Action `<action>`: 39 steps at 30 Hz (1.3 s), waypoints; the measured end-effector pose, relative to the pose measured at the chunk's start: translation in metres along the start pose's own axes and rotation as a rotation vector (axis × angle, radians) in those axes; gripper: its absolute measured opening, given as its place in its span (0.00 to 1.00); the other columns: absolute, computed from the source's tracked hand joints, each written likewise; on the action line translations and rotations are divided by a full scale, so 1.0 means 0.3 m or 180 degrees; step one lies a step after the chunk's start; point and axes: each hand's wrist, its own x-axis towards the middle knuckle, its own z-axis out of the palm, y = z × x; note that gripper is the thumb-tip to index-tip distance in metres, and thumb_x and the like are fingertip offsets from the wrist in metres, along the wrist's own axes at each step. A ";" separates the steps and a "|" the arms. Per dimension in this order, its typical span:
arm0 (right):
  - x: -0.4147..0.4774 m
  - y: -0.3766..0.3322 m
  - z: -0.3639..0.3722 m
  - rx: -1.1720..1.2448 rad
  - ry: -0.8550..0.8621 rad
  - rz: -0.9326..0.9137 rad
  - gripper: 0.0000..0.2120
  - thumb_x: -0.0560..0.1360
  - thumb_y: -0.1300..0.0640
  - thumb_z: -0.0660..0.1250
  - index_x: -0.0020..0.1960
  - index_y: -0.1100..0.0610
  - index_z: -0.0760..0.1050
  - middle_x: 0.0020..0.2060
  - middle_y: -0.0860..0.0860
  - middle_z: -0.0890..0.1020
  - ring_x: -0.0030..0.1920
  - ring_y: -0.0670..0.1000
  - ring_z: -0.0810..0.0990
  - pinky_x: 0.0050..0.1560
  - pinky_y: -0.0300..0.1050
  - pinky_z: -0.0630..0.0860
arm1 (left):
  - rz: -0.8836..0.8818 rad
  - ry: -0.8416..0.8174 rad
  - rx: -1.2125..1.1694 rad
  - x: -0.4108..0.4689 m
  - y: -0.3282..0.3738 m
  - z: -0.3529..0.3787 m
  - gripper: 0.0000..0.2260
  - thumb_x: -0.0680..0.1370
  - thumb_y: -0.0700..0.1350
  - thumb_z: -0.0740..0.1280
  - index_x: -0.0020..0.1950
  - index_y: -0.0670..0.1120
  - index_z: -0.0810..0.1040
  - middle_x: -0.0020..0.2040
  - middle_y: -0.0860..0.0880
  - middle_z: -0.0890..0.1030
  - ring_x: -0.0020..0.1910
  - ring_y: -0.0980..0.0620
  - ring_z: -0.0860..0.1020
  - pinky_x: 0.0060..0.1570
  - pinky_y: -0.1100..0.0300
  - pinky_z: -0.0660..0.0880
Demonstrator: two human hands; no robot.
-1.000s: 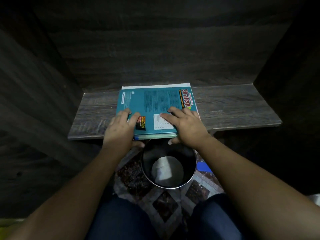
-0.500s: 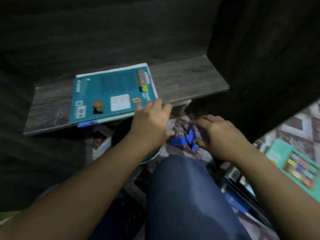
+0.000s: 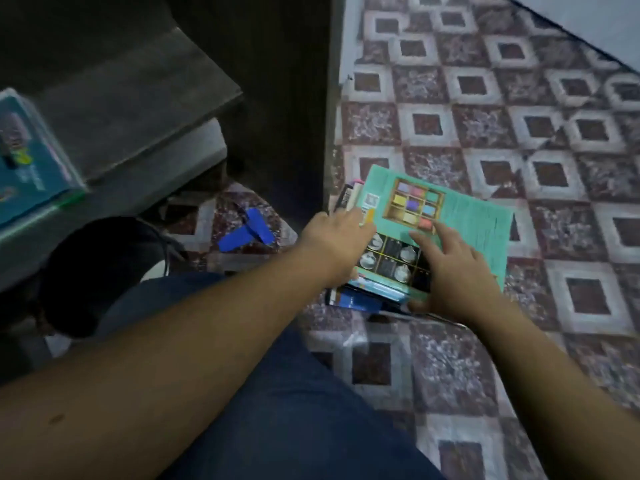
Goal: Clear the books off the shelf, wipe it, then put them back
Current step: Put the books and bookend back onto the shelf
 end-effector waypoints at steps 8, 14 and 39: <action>0.006 -0.005 0.128 -0.0373 0.0111 0.0057 0.56 0.64 0.43 0.76 0.79 0.51 0.42 0.76 0.61 0.51 0.76 0.62 0.51 0.71 0.61 0.58 | 0.0412 0.0039 0.0554 0.001 -0.020 0.106 0.44 0.70 0.55 0.74 0.78 0.50 0.52 0.76 0.43 0.56 0.74 0.45 0.58 0.67 0.48 0.65; 0.003 0.016 0.075 -0.0147 -0.0205 -0.0172 0.51 0.69 0.47 0.73 0.78 0.50 0.41 0.76 0.59 0.49 0.76 0.61 0.50 0.73 0.58 0.57 | 0.0615 0.0168 0.0404 0.026 0.009 0.126 0.41 0.73 0.55 0.72 0.77 0.49 0.53 0.77 0.44 0.56 0.74 0.46 0.59 0.70 0.53 0.61; -0.153 -0.569 -0.555 -0.0067 0.1091 -0.1130 0.23 0.77 0.49 0.60 0.69 0.35 0.59 0.49 0.44 0.79 0.48 0.54 0.80 0.39 0.47 0.74 | -0.0941 0.1588 -0.0341 -0.610 -0.378 -0.327 0.21 0.72 0.40 0.64 0.62 0.57 0.76 0.59 0.54 0.80 0.60 0.49 0.74 0.69 0.50 0.62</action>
